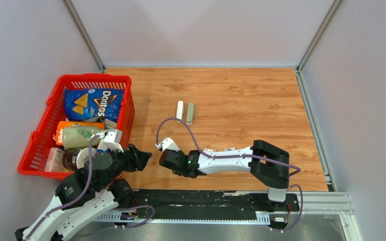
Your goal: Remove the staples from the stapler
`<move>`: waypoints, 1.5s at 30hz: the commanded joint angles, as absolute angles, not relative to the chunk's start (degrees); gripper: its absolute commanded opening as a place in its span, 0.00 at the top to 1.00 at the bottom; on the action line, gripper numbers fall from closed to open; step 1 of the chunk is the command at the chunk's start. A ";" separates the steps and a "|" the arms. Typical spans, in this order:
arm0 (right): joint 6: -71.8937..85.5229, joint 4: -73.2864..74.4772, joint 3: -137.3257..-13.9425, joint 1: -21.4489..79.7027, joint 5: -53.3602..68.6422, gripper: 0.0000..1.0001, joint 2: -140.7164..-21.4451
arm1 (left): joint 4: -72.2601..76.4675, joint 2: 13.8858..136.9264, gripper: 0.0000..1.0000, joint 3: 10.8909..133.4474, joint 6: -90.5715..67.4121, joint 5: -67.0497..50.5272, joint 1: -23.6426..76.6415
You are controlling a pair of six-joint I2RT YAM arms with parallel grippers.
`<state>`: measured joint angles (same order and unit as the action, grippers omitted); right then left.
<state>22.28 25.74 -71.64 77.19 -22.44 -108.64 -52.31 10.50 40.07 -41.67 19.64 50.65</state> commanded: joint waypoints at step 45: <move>35.68 30.32 -46.41 47.90 -22.76 0.80 -82.88 | -40.08 21.00 0.22 36.47 -39.11 12.83 50.80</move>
<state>34.74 33.30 -46.22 48.47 -22.15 -81.97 -42.72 20.25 36.77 -39.97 13.58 50.65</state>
